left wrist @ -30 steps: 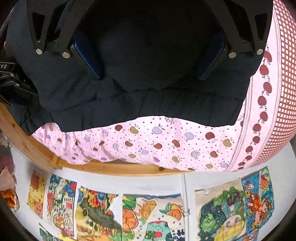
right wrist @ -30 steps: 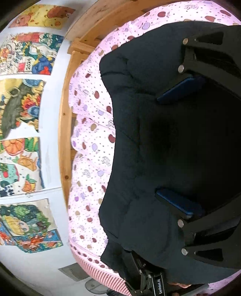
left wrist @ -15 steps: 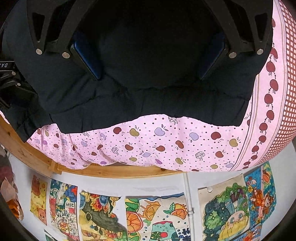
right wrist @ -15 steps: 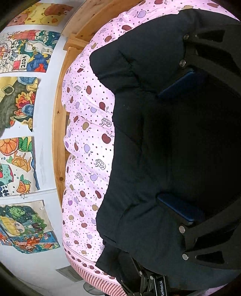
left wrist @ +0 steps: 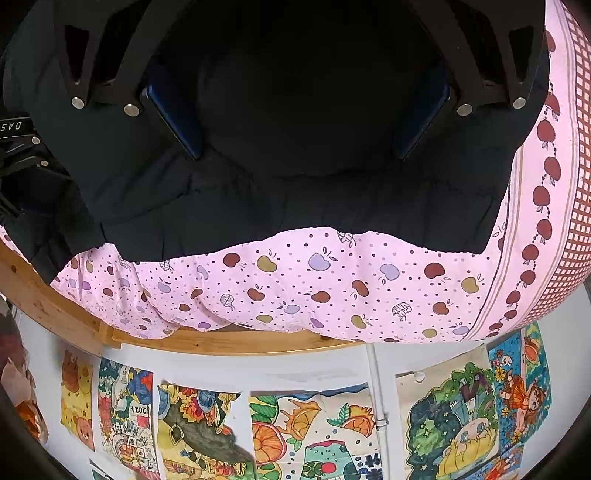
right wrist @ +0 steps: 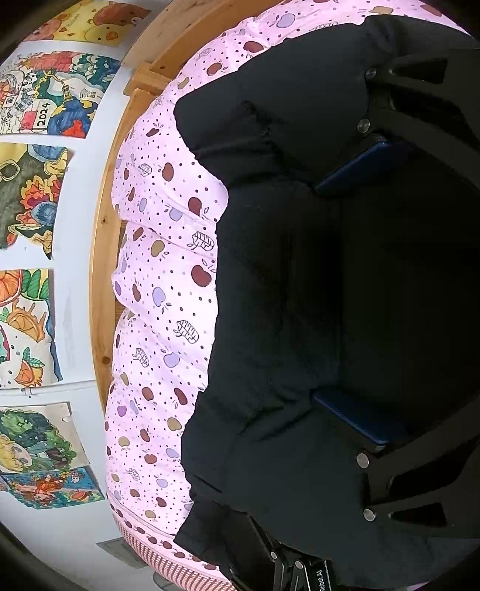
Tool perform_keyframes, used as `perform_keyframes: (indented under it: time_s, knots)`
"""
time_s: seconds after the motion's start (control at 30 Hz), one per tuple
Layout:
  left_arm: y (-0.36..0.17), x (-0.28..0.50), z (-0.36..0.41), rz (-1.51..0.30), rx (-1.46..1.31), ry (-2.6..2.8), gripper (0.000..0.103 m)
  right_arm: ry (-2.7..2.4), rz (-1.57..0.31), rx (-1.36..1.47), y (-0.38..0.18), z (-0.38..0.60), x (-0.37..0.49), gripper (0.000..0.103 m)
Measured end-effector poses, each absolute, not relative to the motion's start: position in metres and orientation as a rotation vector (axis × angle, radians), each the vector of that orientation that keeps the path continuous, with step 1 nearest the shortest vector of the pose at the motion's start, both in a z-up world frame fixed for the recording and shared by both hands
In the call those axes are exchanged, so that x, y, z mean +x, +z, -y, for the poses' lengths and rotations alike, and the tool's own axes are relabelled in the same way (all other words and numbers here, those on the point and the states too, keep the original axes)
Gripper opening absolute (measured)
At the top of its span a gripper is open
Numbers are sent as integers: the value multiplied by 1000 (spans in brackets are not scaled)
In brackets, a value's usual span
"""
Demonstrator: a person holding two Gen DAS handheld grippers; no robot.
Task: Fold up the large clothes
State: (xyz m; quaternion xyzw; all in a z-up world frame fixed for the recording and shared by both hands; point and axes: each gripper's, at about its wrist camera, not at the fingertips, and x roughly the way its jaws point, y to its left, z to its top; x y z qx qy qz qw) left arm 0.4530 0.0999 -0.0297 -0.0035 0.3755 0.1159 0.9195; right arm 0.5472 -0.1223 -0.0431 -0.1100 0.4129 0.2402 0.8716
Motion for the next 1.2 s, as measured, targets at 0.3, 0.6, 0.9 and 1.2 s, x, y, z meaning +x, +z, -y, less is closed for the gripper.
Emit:
perform_keyframes:
  time_s: [0.3,0.6,0.9,1.2]
  knots:
    - [-32,452,-99,-772,3,246,103,504,-862,-229,-44,122,547,102]
    - [-33,450,-97,-770,13,253,103,504,-858,-233,-44,123,546,102]
    - [-32,441,-94,-737,18,253,103,489,-784,-231,-39,130,533,102]
    - [-31,434,-91,-715,28,262,103,500,-765,-221,-37,134,529,102]
